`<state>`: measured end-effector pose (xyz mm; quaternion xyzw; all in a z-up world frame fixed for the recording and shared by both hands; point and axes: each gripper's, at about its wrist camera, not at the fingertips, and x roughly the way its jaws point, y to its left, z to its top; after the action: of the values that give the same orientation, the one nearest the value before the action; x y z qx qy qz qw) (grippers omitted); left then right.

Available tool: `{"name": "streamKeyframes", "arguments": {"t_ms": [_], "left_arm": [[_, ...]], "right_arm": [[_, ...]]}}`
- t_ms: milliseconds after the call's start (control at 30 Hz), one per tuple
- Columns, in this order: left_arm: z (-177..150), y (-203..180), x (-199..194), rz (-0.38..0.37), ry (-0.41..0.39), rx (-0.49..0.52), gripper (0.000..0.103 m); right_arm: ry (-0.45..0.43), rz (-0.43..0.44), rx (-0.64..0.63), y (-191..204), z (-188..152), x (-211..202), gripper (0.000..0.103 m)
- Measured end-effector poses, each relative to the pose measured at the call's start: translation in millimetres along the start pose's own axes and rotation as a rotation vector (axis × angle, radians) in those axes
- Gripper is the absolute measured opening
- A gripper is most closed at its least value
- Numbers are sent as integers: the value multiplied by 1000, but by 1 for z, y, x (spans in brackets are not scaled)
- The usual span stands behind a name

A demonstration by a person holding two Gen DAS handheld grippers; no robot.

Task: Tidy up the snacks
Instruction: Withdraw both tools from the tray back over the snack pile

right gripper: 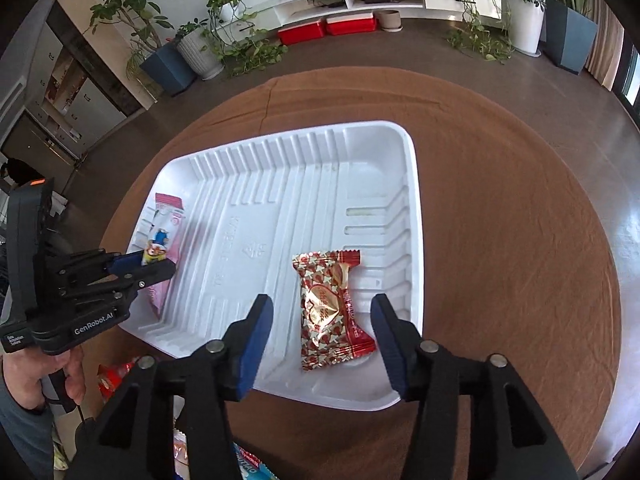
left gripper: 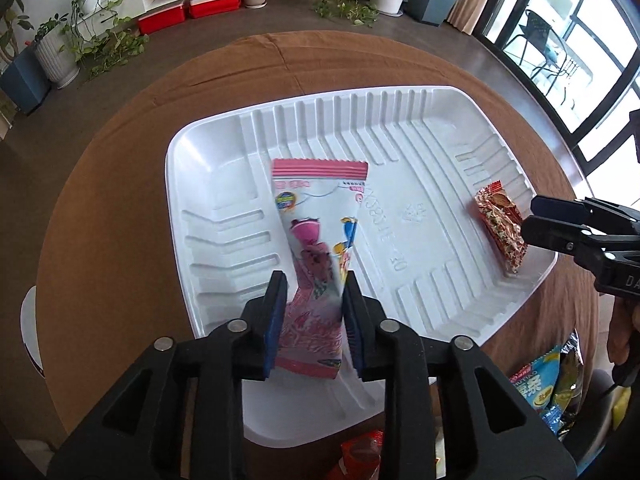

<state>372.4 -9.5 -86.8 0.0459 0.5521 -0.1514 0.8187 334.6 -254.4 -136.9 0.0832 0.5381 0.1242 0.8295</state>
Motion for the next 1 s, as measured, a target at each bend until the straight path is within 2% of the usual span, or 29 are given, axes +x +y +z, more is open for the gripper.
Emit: {"name": "streamKeyframes", "arguments": {"t_ms": [33, 100, 167, 200, 233, 300, 367, 467, 500, 567, 600, 700, 733, 867, 1000], "left_arm": [[0, 0, -3, 0, -12, -2, 47], [-1, 1, -12, 7, -34, -8, 57], [-7, 4, -26, 6, -59, -17, 67], [-10, 6, -34, 6, -76, -22, 79], [-14, 8, -46, 5, -108, -24, 89], [-27, 7, -69, -2, -168, -4, 102], [-43, 4, -93, -7, -240, 31, 103], [-83, -5, -141, 26, -433, 77, 103], [-96, -8, -152, 46, -456, 84, 103], [-121, -16, -165, 137, -425, 69, 103], [-133, -18, -170, 154, -412, 59, 103], [-184, -19, -188, 86, -500, 22, 103], [-198, -22, -188, 79, -498, 14, 103], [-235, -31, -181, 12, -477, -9, 103], [-255, -43, -160, -67, -415, -10, 103]], "right_arm": [[-13, 5, -1, 1, 1, -6, 61], [-32, 16, 11, 2, 2, -18, 63], [-55, 25, 31, 2, 1, -34, 71], [-70, 29, 38, 1, -1, -43, 74], [-92, 34, 42, 3, -4, -54, 79], [-154, 31, 42, 5, -15, -80, 91], [-241, 58, 22, 11, -31, -111, 95], [-422, 129, -44, 25, -67, -159, 101], [-487, 152, -54, 28, -84, -173, 103], [-545, 189, -51, 33, -112, -187, 103], [-539, 195, -40, 35, -126, -188, 103], [-484, 194, 12, 38, -167, -179, 103], [-465, 178, 29, 38, -181, -173, 102], [-391, 139, 104, 37, -223, -153, 87], [-333, 108, 88, 48, -245, -141, 83]]}}
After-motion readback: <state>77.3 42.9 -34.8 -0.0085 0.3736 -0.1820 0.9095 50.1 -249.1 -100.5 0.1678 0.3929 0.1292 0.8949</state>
